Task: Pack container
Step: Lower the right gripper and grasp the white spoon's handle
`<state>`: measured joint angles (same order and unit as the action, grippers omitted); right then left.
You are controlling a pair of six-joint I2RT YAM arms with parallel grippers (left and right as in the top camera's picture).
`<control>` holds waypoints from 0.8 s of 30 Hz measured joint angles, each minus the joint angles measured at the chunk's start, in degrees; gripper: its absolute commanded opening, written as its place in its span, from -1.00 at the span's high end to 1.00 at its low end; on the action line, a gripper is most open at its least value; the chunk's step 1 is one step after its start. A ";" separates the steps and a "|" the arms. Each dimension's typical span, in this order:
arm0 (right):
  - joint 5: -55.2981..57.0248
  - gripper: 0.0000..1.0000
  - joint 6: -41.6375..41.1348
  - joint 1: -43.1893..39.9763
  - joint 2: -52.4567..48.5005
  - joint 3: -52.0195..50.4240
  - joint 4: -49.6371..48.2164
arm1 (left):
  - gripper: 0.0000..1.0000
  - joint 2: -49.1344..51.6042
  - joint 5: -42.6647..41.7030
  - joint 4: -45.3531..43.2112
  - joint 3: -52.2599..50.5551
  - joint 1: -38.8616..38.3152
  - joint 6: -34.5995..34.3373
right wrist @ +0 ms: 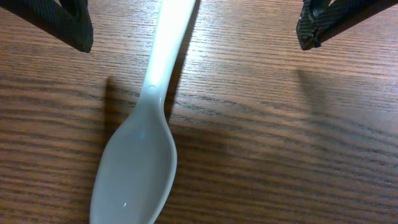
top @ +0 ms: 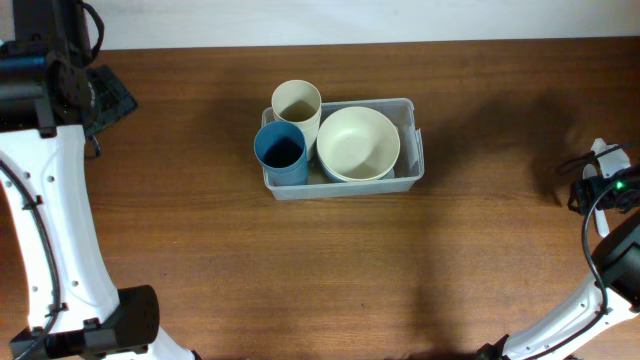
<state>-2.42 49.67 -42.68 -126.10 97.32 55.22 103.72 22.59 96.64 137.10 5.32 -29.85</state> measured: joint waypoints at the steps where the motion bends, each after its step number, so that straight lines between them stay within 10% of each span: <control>1: 0.00 -0.98 -0.02 0.00 -0.04 0.00 -0.02 | -0.99 0.00 -0.02 0.02 0.00 0.00 0.00; 24: -0.31 -0.98 -0.24 -0.04 -1.03 -2.54 -1.79 | -0.99 0.00 -0.02 0.02 0.00 0.00 0.00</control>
<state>-2.72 49.43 -42.72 -127.13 94.78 53.43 103.72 22.57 96.66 137.10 5.32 -29.85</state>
